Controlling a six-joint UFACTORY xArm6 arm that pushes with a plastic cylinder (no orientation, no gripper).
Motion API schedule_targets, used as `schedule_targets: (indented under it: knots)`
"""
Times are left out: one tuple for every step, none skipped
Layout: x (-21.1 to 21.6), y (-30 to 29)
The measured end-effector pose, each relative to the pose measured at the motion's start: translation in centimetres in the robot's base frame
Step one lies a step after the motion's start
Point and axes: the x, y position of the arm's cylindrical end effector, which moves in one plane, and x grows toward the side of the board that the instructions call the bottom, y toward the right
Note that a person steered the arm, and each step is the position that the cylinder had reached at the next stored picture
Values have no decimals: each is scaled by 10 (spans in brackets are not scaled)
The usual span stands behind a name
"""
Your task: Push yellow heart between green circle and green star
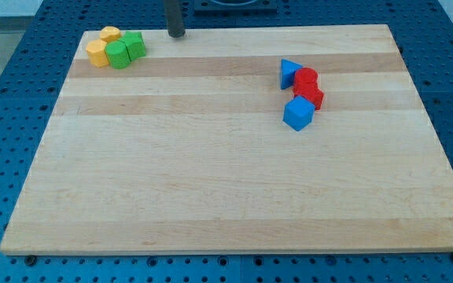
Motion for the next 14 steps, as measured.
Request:
schedule_targets:
  knots:
    - [20,0]
    - [48,0]
    - [88,-2]
    - [127,-21]
    - [132,-76]
    - [124,-130]
    - [104,-166]
    - [91,-188]
    - [76,-189]
    - [27,-189]
    - [-6,-187]
    - [-8,-165]
    - [-5,-141]
    - [0,-132]
